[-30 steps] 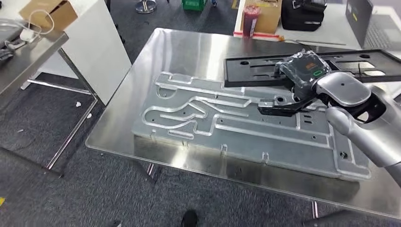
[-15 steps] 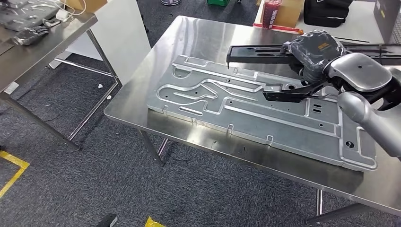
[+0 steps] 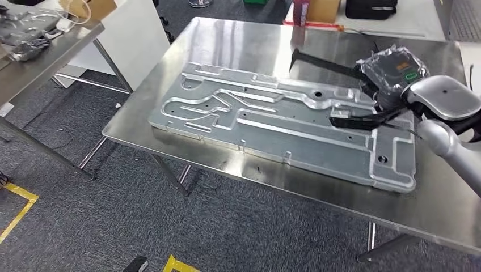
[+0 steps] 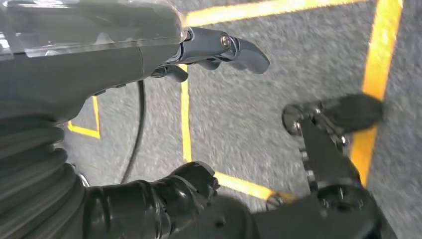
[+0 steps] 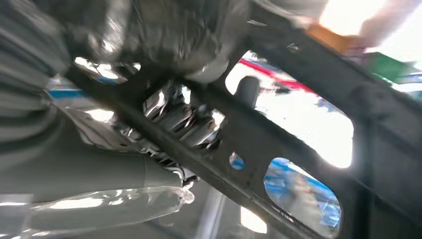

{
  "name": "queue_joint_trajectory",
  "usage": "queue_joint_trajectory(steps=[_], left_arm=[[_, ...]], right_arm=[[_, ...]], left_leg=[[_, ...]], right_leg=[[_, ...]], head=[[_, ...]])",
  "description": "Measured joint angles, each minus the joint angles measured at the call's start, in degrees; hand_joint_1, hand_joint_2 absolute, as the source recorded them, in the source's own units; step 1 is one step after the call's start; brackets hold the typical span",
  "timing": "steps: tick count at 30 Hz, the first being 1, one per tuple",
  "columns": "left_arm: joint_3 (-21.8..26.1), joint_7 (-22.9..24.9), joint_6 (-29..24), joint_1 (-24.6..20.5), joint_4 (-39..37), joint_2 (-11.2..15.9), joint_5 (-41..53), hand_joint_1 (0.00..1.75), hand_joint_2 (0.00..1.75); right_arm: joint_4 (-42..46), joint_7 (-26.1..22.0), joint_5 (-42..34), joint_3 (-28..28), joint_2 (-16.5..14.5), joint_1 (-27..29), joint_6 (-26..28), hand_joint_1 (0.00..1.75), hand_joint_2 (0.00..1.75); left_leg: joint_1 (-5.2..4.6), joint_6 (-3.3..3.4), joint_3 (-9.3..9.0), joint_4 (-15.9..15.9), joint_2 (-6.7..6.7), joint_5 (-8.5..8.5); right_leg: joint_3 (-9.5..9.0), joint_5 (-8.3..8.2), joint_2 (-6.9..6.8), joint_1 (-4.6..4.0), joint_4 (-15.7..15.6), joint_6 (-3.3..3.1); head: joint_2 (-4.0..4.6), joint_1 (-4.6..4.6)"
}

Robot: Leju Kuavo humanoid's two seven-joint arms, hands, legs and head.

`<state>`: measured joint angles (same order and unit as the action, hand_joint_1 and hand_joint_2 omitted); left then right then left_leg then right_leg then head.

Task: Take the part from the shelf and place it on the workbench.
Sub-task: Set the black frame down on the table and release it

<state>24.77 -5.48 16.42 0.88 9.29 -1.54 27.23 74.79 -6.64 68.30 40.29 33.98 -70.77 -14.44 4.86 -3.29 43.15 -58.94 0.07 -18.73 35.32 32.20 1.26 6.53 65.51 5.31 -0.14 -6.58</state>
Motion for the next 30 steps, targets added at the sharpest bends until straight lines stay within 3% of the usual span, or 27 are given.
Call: queue_joint_trajectory(steps=[1,3,4,5,6,7,9,10,11,12,13,15,16,17,18,19,20,22,24,25,26,28,30], left_arm=[[0.0,0.0,0.0,-0.3,0.0,0.0,0.0,0.0,1.75],[0.0,0.0,0.1,-1.0,0.0,-0.2,0.0,0.0,1.75],[0.0,0.0,0.1,-1.4,0.0,-0.3,0.0,0.0,1.75],[0.0,0.0,0.1,-1.7,0.0,-0.4,0.0,0.0,1.75],[0.0,0.0,0.1,-1.9,0.0,-0.5,0.0,0.0,1.75],[0.0,0.0,0.1,-1.9,0.0,-0.6,0.0,0.0,1.75],[0.0,0.0,0.1,-1.4,0.0,-0.3,0.0,0.0,1.75],[0.0,0.1,0.1,-0.9,0.0,-0.1,0.0,0.0,1.75],[0.0,0.1,0.1,-0.5,0.0,0.1,0.0,0.0,1.75],[0.0,0.2,0.1,-0.3,0.0,0.1,0.0,0.0,1.75],[0.1,0.2,0.0,-0.3,0.0,0.1,0.1,0.0,1.75],[0.1,0.2,0.0,-0.6,0.0,0.2,0.2,0.0,1.75],[0.2,0.1,0.1,-0.7,0.0,0.2,0.2,0.0,1.75],[0.2,0.1,0.1,-0.9,0.0,0.1,0.2,0.0,1.75],[0.3,0.1,0.2,-1.0,0.0,-0.1,0.2,0.0,1.75],[0.3,0.1,0.2,-1.0,0.0,-0.3,0.2,0.0,1.75],[0.3,0.2,0.2,-1.1,0.0,-0.5,0.3,0.0,1.75],[0.3,0.2,0.2,-1.1,0.0,-1.0,0.3,0.0,1.75],[0.3,0.2,0.2,-1.1,0.0,-1.1,0.4,0.0,1.75],[0.3,0.2,0.2,-1.1,0.0,-1.0,0.4,0.0,1.75],[0.3,0.3,0.1,-1.0,0.0,-1.0,0.4,0.0,1.75],[0.3,0.3,0.1,-0.6,0.0,-0.9,0.4,0.0,1.75],[0.3,0.3,0.1,-0.4,0.0,-0.8,0.5,0.0,1.75]], right_arm=[[0.0,0.0,0.0,0.0,0.0,0.2,0.0,1.75,1.75],[-0.1,0.0,0.0,0.0,0.2,1.3,0.0,1.75,1.75],[-0.2,0.0,0.0,0.1,0.2,1.8,0.0,1.75,1.75],[-0.3,-0.1,0.0,0.1,0.2,2.1,0.0,1.75,1.75],[-0.2,-0.1,0.0,0.2,0.2,2.0,0.0,1.75,1.75],[-0.1,-0.1,0.0,0.2,0.1,1.7,0.0,1.75,1.75],[0.1,-0.1,0.0,0.2,0.1,0.6,0.0,1.75,1.75],[0.1,-0.1,0.0,0.2,0.0,0.2,0.1,1.75,1.75],[0.0,-0.1,0.0,0.2,-0.1,0.0,0.0,1.75,1.75],[-0.1,-0.1,0.0,0.3,-0.2,-0.1,0.0,1.75,1.75],[0.0,-0.1,0.0,0.3,-0.3,-0.1,0.0,1.75,1.75],[0.1,-0.1,0.0,0.2,-0.1,-0.4,0.0,1.75,1.75],[0.1,0.0,0.0,0.1,0.0,-0.8,0.1,1.75,1.75],[0.1,0.0,0.0,0.0,0.1,-1.1,0.2,1.75,1.75],[0.1,0.0,0.0,0.0,0.1,-1.1,0.2,1.75,1.75],[0.0,0.0,0.0,0.0,0.0,-0.6,0.2,1.75,1.75],[-0.1,0.0,0.0,0.3,0.0,0.1,0.2,1.75,1.75],[-0.4,-0.1,0.0,0.7,0.0,1.1,0.1,1.75,1.75],[-0.5,0.0,0.0,0.8,0.0,0.5,0.2,1.75,1.75],[-0.5,0.0,0.0,0.7,0.0,0.1,0.2,1.75,1.75],[-0.5,0.0,0.0,0.7,0.0,-0.3,0.2,1.75,1.75],[-0.5,0.0,0.0,0.7,0.1,-0.6,0.2,1.75,1.75],[-0.5,0.0,0.0,0.6,0.1,-1.0,0.2,1.75,1.75]], left_leg=[[-0.16,0.27,0.91,-3.2,0.61,-2.11],[-0.98,1.58,3.18,-12.3,1.51,-6.81],[-1.73,2.7,4.18,-16.2,1.56,-8.35],[-2.73,4.3,4.66,-18.2,1.47,-8.85],[-4.01,6.42,4.41,-18.0,1.22,-8.27],[-5.66,9.24,3.39,-15.6,0.57,-6.66],[-8.0,15.95,1.61,-10.7,-3.3,-1.72],[-8.66,18.44,0.9,-9.0,-4.95,0.42],[-8.91,19.91,0.65,-8.6,-6.22,1.91],[-9.32,20.33,0.06,-7.8,-6.2,2.66],[-9.48,20.17,-0.53,-6.7,-5.93,3.1],[-8.92,18.61,-2.83,-2.8,-5.57,3.31],[-8.26,16.71,-4.6,-0.1,-5.38,2.47],[-7.36,13.64,-6.46,2.4,-5.23,0.8],[-6.65,10.98,-7.83,4.0,-5.07,-0.79],[-5.91,8.74,-8.85,4.8,-4.84,-2.2],[-5.18,7.32,-9.27,4.6,-4.53,-3.07],[-3.72,6.52,-8.84,2.4,-3.86,-4.17],[-2.71,5.26,-7.03,-0.4,-3.44,-5.36],[-2.59,4.76,-5.79,-1.9,-3.38,-5.73],[-2.76,4.44,-4.76,-2.9,-3.44,-5.78],[-3.16,4.18,-3.32,-3.8,-3.6,-5.48],[-3.37,3.93,-2.42,-4.5,-2.92,-6.1]], right_leg=[[0.23,0.0,0.18,-0.46,0.1,-0.5],[-0.81,-0.21,0.28,-1.83,-0.5,-1.16],[-1.65,-0.34,0.29,-2.78,-1.1,-1.36],[-2.44,-0.46,0.36,-3.88,-1.7,-1.61],[-3.13,-0.57,0.5,-5.15,-2.3,-1.89],[-3.76,-0.7,0.76,-6.53,-3.0,-2.36],[-4.85,-0.72,1.49,-8.55,-4.3,-4.2],[-5.28,-0.65,1.94,-8.63,-4.8,-4.88],[-5.54,-0.61,2.23,-8.17,-5.1,-5.14],[-5.66,-0.65,2.46,-7.48,-5.4,-4.74],[-5.98,-0.86,2.71,-6.93,-6.1,-4.42],[-6.16,-0.53,2.22,-6.65,-6.6,-4.52],[-5.76,0.32,1.64,-6.75,-5.7,-4.46],[-4.78,1.59,0.91,-6.55,-3.6,-4.18],[-3.63,2.94,0.33,-6.27,-0.8,-3.38],[-2.57,3.71,-0.07,-5.81,1.7,-2.33],[-1.89,3.42,-0.33,-5.17,3.0,-1.16],[-2.0,-0.02,-0.61,-3.7,0.8,1.54],[-1.98,-2.14,-0.4,-3.23,-2.1,3.75],[-1.49,-1.98,-0.12,-3.37,-2.1,3.51],[-0.72,-1.69,0.1,-3.54,-1.5,2.56],[0.53,-1.82,0.2,-3.39,-0.4,0.07],[1.49,-2.14,0.0,-3.1,0.1,-1.14]], head=[[-0.01,-0.5],[-0.01,-1.02],[-0.01,-1.04],[-0.01,-1.06],[0.0,-1.06],[0.0,-1.06],[-0.01,0.08],[-0.01,0.69],[0.0,1.28],[0.01,1.31],[0.0,0.99],[-0.01,0.75],[0.0,0.83],[0.0,0.92],[0.0,1.01],[0.0,1.0],[0.0,1.03],[0.0,1.07],[0.01,1.36],[0.0,1.39],[0.0,1.4],[0.0,1.19],[0.0,0.92]])
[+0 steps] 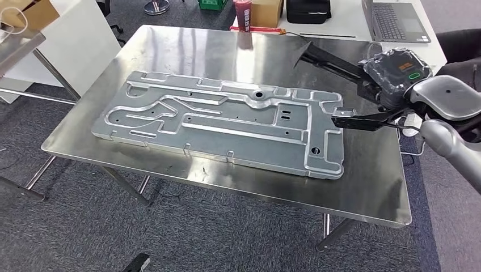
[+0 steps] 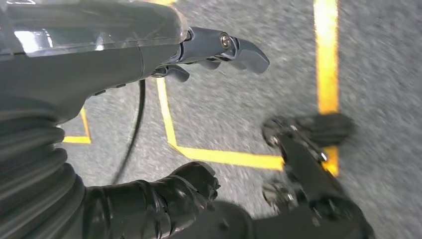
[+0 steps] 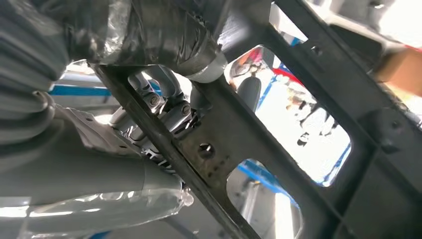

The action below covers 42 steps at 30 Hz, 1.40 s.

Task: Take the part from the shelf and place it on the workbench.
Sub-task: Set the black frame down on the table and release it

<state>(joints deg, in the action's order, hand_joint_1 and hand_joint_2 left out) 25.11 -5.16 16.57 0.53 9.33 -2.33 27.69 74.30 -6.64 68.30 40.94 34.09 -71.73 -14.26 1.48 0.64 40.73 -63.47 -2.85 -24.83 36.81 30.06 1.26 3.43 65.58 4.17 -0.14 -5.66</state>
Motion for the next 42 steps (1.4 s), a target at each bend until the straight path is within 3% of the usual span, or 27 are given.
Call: queue_joint_trajectory(steps=[2,4,5,6,7,10,12,14,16,19,21,23,25,26,27,29,31,33,35,36,37,38,40,41,42], left_arm=[[0.0,0.0,0.0,-0.2,0.0,0.0,0.0,0.0,1.75],[0.0,0.0,0.0,-0.6,0.0,0.0,0.0,0.0,1.75],[0.0,0.0,0.0,-0.8,0.0,-0.1,0.0,0.0,1.75],[0.0,0.0,0.0,-0.8,0.0,-0.1,0.0,0.0,1.75],[0.0,0.0,0.0,-0.9,0.0,-0.2,0.1,0.0,1.75],[0.0,0.0,0.0,-0.8,0.0,-0.1,0.1,0.0,1.75],[0.0,0.0,0.0,-0.8,0.0,-0.1,0.1,0.0,1.75],[0.0,0.0,0.0,-0.8,0.0,-0.2,0.2,0.0,1.75],[0.0,0.0,-0.1,-0.8,0.0,-0.2,0.3,0.0,1.75],[0.0,0.0,-0.1,-0.9,0.0,-0.3,0.3,0.0,1.75],[0.0,0.0,-0.1,-0.9,0.0,-0.3,0.3,0.0,1.75],[0.0,0.0,-0.2,-0.8,0.0,-0.3,0.4,0.0,1.75],[0.0,0.0,-0.1,-0.8,0.0,-0.6,0.4,0.0,1.75],[0.0,0.0,-0.2,-0.9,0.0,-0.7,0.4,0.0,1.75],[0.1,0.0,-0.2,-0.9,0.0,-0.8,0.4,0.0,1.75],[0.1,0.0,-0.2,-0.8,0.0,-0.8,0.4,0.0,1.75],[0.1,0.0,-0.2,-0.7,0.0,-0.7,0.4,0.0,1.75],[0.2,0.0,-0.2,-0.7,0.0,-0.7,0.4,0.0,1.75],[0.2,0.0,-0.2,-0.8,0.0,-0.8,0.4,0.0,1.75],[0.2,0.1,-0.2,-0.7,0.0,-0.8,0.4,0.0,1.75],[0.2,0.1,-0.2,-0.7,0.0,-0.7,0.5,0.0,1.75],[0.2,0.1,-0.2,-0.7,0.0,-0.7,0.5,0.0,1.75],[0.2,0.1,-0.2,-0.7,0.0,-0.7,0.5,0.0,1.75],[0.2,0.1,-0.2,-0.8,0.0,-0.7,0.5,0.0,1.75],[0.2,0.2,-0.2,-0.8,0.1,-0.8,0.5,0.0,1.75]], right_arm=[[0.1,0.0,0.0,-0.1,0.0,-0.5,0.0,1.75,1.75],[0.2,-0.1,0.0,-0.1,0.0,-0.8,0.0,1.75,1.75],[0.2,-0.1,0.0,-0.2,0.0,-0.9,0.0,1.75,1.75],[0.2,-0.1,0.0,-0.2,0.0,-1.1,0.0,1.75,1.75],[0.2,-0.1,0.0,-0.2,0.0,-1.3,0.0,1.75,1.75],[0.4,-0.1,0.0,-0.3,0.0,-2.2,0.0,1.75,1.75],[0.5,-0.1,0.0,-0.4,0.0,-2.8,0.0,1.75,1.75],[0.5,-0.1,0.0,-0.4,0.0,-3.1,0.0,1.75,1.75],[0.5,-0.1,0.0,-0.4,0.1,-3.3,0.1,1.75,1.75],[0.5,-0.1,0.0,-0.5,0.1,-3.5,0.1,1.75,1.75],[0.5,-0.1,0.0,-0.5,0.1,-3.4,0.0,1.75,1.75],[0.5,-0.1,0.0,-0.5,0.1,-3.4,0.0,1.75,1.75],[0.6,-0.1,-0.1,-0.5,0.1,-3.5,0.1,1.75,1.75],[0.6,-0.2,-0.2,-0.5,0.1,-3.6,0.1,1.75,1.75],[0.7,-0.2,-0.2,-0.5,0.0,-3.8,0.1,1.75,1.75],[0.7,-0.2,-0.3,-0.5,0.0,-4.1,0.1,1.75,1.75],[0.8,-0.2,-0.3,-0.5,-0.1,-4.2,0.1,1.75,1.75],[0.9,-0.2,-0.3,-0.5,-0.2,-4.2,0.1,1.75,1.75],[0.9,-0.2,-0.4,-0.5,-0.3,-4.2,0.2,1.75,1.75],[0.9,-0.2,-0.4,-0.5,-0.3,-4.2,0.2,1.75,1.75],[0.9,-0.2,-0.4,-0.5,-0.3,-4.2,0.2,1.75,1.75],[0.9,-0.2,-0.5,-0.5,-0.3,-4.2,0.2,1.75,1.75],[1.0,-0.2,-0.6,-0.5,-0.4,-4.2,0.2,1.75,1.75],[1.0,-0.2,-0.7,-0.5,-0.3,-4.2,0.2,1.75,1.75],[1.0,-0.2,-0.7,-0.5,-0.3,-4.2,0.2,1.75,1.75]], left_leg=[[0.0,-0.39,1.87,-4.7,1.76,-2.96],[0.01,-0.35,4.57,-12.1,2.94,-6.32],[-0.07,-0.05,5.35,-14.6,3.09,-7.03],[-0.24,0.45,5.23,-15.0,3.11,-6.82],[-0.53,1.18,4.02,-13.3,3.08,-5.74],[-1.77,4.24,-2.14,-2.7,3.06,-1.96],[-2.22,5.16,-3.88,0.7,3.05,-1.32],[-2.16,4.83,-4.56,2.6,3.02,-0.54],[-1.99,4.2,-5.21,4.5,3.1,0.35],[-2.54,4.02,-4.99,5.1,3.02,1.09],[-3.14,4.23,-4.47,4.9,2.77,1.28],[-3.84,4.44,-4.15,4.7,2.48,1.51],[-4.2,4.58,-3.97,4.6,2.3,1.82],[-4.16,4.54,-3.77,4.6,2.28,2.01],[-3.95,4.38,-3.53,4.6,2.31,2.25],[-3.72,3.87,-3.26,4.8,2.36,2.76],[-3.95,3.16,-3.13,4.9,2.21,2.52],[-3.49,1.79,-1.72,1.5,2.16,-0.27],[-2.06,0.12,0.9,-5.6,2.37,-4.14],[-1.31,-0.61,1.81,-8.4,2.47,-5.16],[-0.61,-1.36,1.86,-9.3,2.56,-5.13],[0.06,-2.13,0.81,-7.9,2.64,-4.09],[1.27,-3.86,-3.5,-0.6,2.84,-1.1],[1.53,-4.13,-5.32,2.7,2.73,-0.28],[1.6,-3.99,-6.32,4.6,2.65,-0.05]], right_leg=[[0.41,-0.33,-0.24,0.0,0.0,-0.96],[0.38,-0.57,-0.67,-0.29,-0.2,-1.39],[0.36,-0.64,-0.89,-0.51,-0.2,-1.51],[0.34,-0.7,-1.06,-0.79,-0.2,-1.6],[0.28,-0.77,-1.16,-1.08,-0.3,-1.72],[-0.37,-1.28,-1.39,-1.71,-1.4,-2.1],[-0.91,-1.99,-1.62,-1.76,-2.7,-1.86],[-1.21,-2.51,-1.79,-1.75,-3.6,-1.24],[-0.64,-1.28,-1.79,-1.9,-2.3,-0.97],[2.93,3.82,-1.49,-2.36,6.3,-1.17],[4.26,4.86,-1.39,-2.72,10.0,-1.41],[1.7,2.06,-1.35,-3.22,5.7,-2.18],[-2.41,-0.71,-1.32,-3.98,-1.8,-4.09],[-3.51,-1.42,-1.36,-4.3,-4.2,-4.93],[-3.95,-1.71,-1.42,-4.64,-5.5,-5.64],[-3.86,-2.58,-1.54,-4.87,-6.4,-6.12],[-4.3,-3.81,-1.87,-4.03,-8.1,-6.11],[-4.6,-5.17,-2.25,-2.84,-9.7,-5.73],[-4.26,-5.88,-2.41,-2.03,-10.2,-5.28],[-4.02,-6.09,-2.47,-1.54,-10.1,-4.89],[-3.77,-6.21,-2.54,-1.0,-10.0,-4.45],[-3.55,-6.28,-2.57,-0.4,-9.9,-3.89],[-3.14,-6.09,-2.58,0.59,-9.1,-2.42],[-2.87,-5.94,-2.53,0.81,-8.6,-1.64],[-2.63,-5.89,-2.44,0.85,-8.2,-0.93]], head=[[0.0,-0.5],[0.01,-0.79],[0.01,-0.81],[0.01,-0.84],[0.0,-0.84],[0.0,-0.79],[0.0,-0.78],[-0.01,-0.78],[0.0,-0.67],[0.0,-0.6],[0.0,-0.6],[-0.01,-0.59],[-0.01,-0.76],[-0.01,-0.86],[-0.01,-0.95],[-0.01,-0.9],[0.0,-0.82],[0.0,-0.98],[0.01,-1.17],[0.0,-1.17],[0.01,-1.17],[0.01,-1.18],[0.01,-1.2],[0.01,-1.29],[0.0,-1.36]])
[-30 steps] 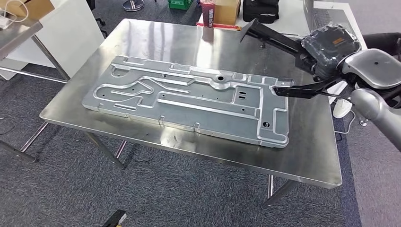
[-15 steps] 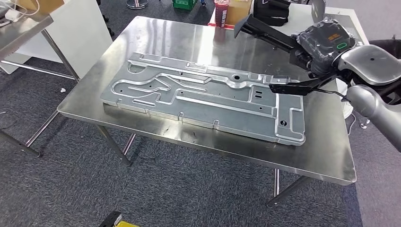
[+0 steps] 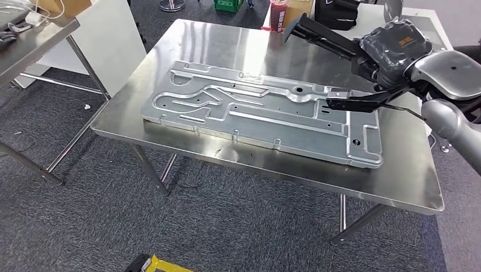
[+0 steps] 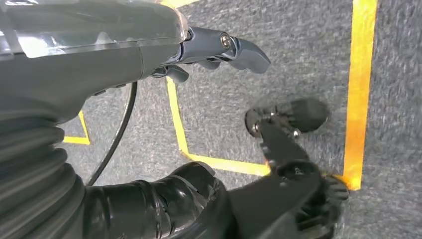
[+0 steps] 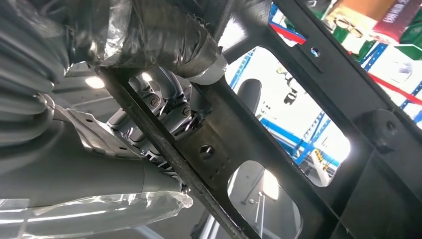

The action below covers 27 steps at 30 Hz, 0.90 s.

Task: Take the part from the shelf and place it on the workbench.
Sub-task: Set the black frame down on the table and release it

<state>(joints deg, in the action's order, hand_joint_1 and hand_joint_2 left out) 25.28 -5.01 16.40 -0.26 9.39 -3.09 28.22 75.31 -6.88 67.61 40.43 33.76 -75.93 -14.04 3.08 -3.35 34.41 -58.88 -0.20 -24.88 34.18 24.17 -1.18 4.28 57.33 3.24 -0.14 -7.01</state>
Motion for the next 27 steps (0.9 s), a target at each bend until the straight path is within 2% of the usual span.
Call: queue_joint_trajectory(steps=[1,3,4,5,7,8,10,13,16,20,27], left_arm=[[0.0,0.0,0.0,0.0,0.0,0.0,0.0,0.0,1.75],[0.1,0.1,0.0,0.0,0.0,0.1,0.0,0.0,1.75],[0.2,0.1,0.0,0.0,0.0,0.0,0.1,0.0,1.75],[0.2,0.1,0.0,0.0,0.0,0.0,0.1,0.0,1.75],[0.3,0.1,0.0,0.0,0.0,-0.2,0.1,0.0,1.75],[0.4,0.2,0.0,0.0,0.0,-0.2,0.1,0.0,1.75],[0.5,0.2,0.0,0.0,0.0,-0.1,0.1,0.0,1.75],[0.6,0.3,0.0,0.1,0.0,-0.2,0.1,0.0,1.75],[0.7,0.4,0.0,0.1,0.0,-0.2,0.1,0.0,1.75],[0.8,0.4,0.0,0.0,0.0,-0.1,0.1,0.0,1.75],[0.8,0.5,0.0,0.0,0.0,-0.1,0.4,0.0,1.75]], right_arm=[[0.0,0.0,0.0,0.0,0.0,0.0,0.0,1.75,1.75],[0.0,-0.1,0.0,0.0,0.0,0.0,0.1,1.75,1.75],[0.0,-0.2,0.0,0.0,0.0,0.1,0.1,1.75,1.75],[0.0,-0.2,0.0,0.0,0.0,0.0,0.1,1.75,1.75],[0.0,-0.2,0.0,0.0,0.0,0.0,0.1,1.75,1.75],[0.0,-0.2,0.0,0.0,0.0,0.0,0.1,1.75,1.75],[0.0,-0.2,0.0,0.0,-0.1,0.0,0.1,1.75,1.75],[0.0,-0.2,0.0,0.0,-0.1,0.0,0.1,1.75,1.75],[0.0,-0.2,0.0,0.0,-0.2,0.0,0.1,1.75,1.75],[0.0,-0.2,0.0,0.0,-0.2,0.0,0.1,1.75,1.75],[0.0,-0.2,0.0,0.0,-0.2,0.0,0.1,1.75,1.75]], left_leg=[[-0.12,0.5,-0.11,0.5,-0.14,-0.28],[-0.39,2.19,0.42,-0.1,-0.24,-0.21],[-0.42,2.76,0.6,-0.2,-0.31,-0.08],[-0.48,3.17,0.71,-0.2,-0.43,0.06],[-0.55,3.58,0.86,-0.1,-0.76,0.24],[-0.63,3.69,0.93,-0.1,-0.91,0.3],[-0.77,3.99,1.06,-0.1,-1.14,0.47],[-1.13,4.49,1.31,-0.1,-1.29,0.63],[-1.53,4.82,1.45,-0.1,-1.29,0.66],[-1.66,4.87,1.54,-0.1,-1.19,0.7],[-1.62,4.88,1.65,-0.1,-1.1,0.72]], right_leg=[[0.19,-0.09,0.1,-0.08,0.1,0.61],[0.27,-0.46,0.19,0.11,-0.3,1.47],[0.24,-0.33,0.17,0.3,-0.4,1.5],[0.2,-0.11,0.2,0.41,-0.5,1.18],[0.02,0.07,0.37,0.43,-0.5,-0.05],[-0.09,-0.28,0.45,0.34,-0.7,-0.59],[-0.19,-1.04,0.48,0.27,-1.0,-1.24],[-0.18,-1.43,0.46,0.19,-1.6,-1.83],[-0.07,-1.59,0.45,0.3,-1.8,-1.99],[0.08,-1.79,0.45,0.34,-1.9,-1.44],[0.24,-1.73,0.41,0.41,-2.0,1.61]], head=[[0.0,-0.04],[-0.01,0.03],[-0.01,0.13],[-0.01,0.22],[0.0,0.43],[-0.01,0.5],[-0.01,0.61],[-0.01,0.65],[-0.01,0.63],[-0.01,0.63],[-0.01,0.62]])
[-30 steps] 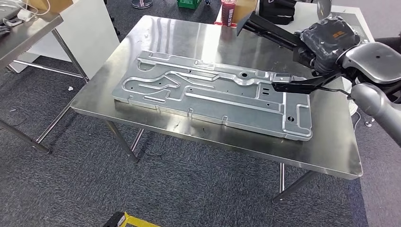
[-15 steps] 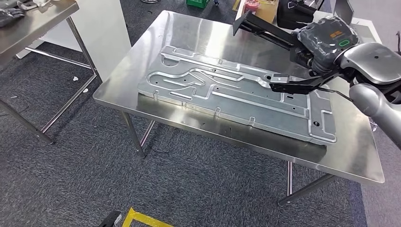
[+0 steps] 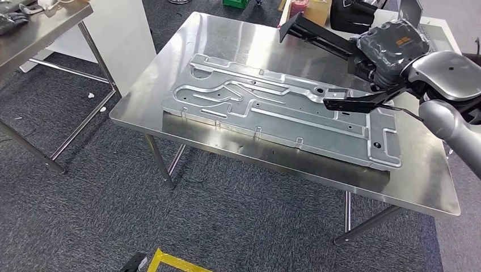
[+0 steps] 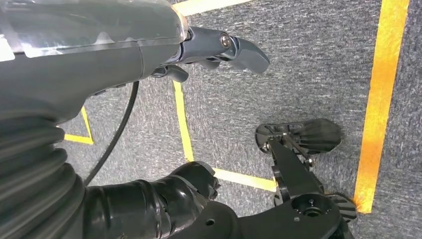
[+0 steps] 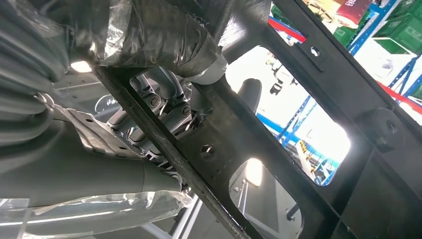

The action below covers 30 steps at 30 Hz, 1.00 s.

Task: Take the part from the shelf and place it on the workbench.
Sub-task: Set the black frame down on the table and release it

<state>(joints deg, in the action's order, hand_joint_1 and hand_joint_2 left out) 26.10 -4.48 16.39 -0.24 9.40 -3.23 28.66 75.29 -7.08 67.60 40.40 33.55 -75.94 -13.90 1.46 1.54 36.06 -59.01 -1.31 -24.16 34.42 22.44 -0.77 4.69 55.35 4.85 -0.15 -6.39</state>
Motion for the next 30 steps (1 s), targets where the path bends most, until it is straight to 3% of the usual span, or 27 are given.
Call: queue_joint_trajectory(steps=[4,20,30], left_arm=[[0.0,0.0,0.0,0.0,0.0,0.0,0.1,0.0,1.75],[0.0,0.7,-0.7,0.0,0.0,0.0,0.7,0.0,1.75],[0.2,2.3,-2.1,-0.2,0.3,-0.2,2.5,0.0,1.75]], right_arm=[[-0.1,0.0,0.0,0.0,0.0,0.0,0.0,1.75,1.75],[-0.1,0.1,-0.1,0.0,-0.1,1.8,0.8,1.75,1.75],[-1.0,3.6,4.9,1.0,-8.2,8.0,1.8,1.75,1.75]], left_leg=[[0.08,-0.05,0.01,0.0,0.09,0.03],[0.2,-0.27,0.12,0.1,0.16,0.18],[0.21,-0.42,0.15,0.1,0.32,0.27]], right_leg=[[0.21,0.08,0.01,-0.03,0.2,0.44],[0.61,0.15,0.06,-0.07,0.7,0.52],[0.85,0.15,0.23,-0.09,0.9,0.51]], head=[[0.0,0.01],[0.0,0.01],[0.0,-0.01]])
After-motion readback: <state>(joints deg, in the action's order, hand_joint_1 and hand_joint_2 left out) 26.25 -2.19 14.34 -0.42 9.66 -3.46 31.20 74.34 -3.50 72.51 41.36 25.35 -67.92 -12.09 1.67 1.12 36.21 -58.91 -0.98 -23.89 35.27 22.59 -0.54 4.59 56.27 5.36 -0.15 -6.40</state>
